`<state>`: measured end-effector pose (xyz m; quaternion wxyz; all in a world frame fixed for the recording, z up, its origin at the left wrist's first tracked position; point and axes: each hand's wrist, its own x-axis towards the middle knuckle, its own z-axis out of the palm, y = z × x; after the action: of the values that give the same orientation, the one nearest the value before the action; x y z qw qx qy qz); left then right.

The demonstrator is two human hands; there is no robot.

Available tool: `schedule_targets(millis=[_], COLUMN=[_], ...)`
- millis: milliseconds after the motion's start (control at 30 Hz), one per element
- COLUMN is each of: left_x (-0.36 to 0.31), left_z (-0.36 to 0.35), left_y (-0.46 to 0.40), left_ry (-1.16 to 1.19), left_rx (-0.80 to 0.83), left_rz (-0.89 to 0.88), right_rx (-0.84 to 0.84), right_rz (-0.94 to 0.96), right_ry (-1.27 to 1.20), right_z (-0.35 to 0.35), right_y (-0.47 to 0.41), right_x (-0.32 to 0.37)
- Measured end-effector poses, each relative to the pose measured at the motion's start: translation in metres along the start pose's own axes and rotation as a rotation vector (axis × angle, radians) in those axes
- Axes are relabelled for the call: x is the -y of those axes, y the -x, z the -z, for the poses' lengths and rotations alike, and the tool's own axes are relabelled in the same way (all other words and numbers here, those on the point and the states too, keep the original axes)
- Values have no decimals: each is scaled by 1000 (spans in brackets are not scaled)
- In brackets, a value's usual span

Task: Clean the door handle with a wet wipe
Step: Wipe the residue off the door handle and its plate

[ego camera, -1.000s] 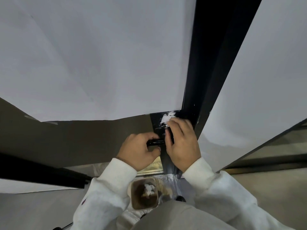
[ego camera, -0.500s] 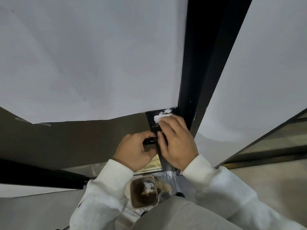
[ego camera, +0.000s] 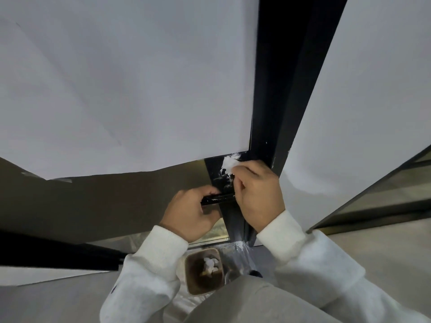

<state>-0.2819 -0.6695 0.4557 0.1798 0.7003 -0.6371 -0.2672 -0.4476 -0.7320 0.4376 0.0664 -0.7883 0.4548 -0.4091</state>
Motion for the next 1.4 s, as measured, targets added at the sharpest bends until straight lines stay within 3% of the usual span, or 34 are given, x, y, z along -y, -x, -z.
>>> schedule_targets(millis=[167, 667, 833, 1067, 1233, 1400], left_x=[0, -4, 0, 5, 7, 11], left_z=[2, 3, 5, 5, 6, 5], left_y=[2, 3, 4, 4, 3, 1], left_ry=[10, 0, -6, 19, 28, 53], left_rx=[4, 33, 40, 44, 61, 87], left_rz=[-17, -44, -51, -103, -126, -137], right_rx=[-111, 137, 90, 81, 20, 95], right_rz=[-23, 120, -125, -238, -144, -54], right_ry=[-25, 102, 143, 43, 72, 192], right_z=[6, -20, -21, -39, -40, -36], right_y=[5, -8, 11, 32, 28, 32], right_x=[11, 9, 14, 34, 33, 27])
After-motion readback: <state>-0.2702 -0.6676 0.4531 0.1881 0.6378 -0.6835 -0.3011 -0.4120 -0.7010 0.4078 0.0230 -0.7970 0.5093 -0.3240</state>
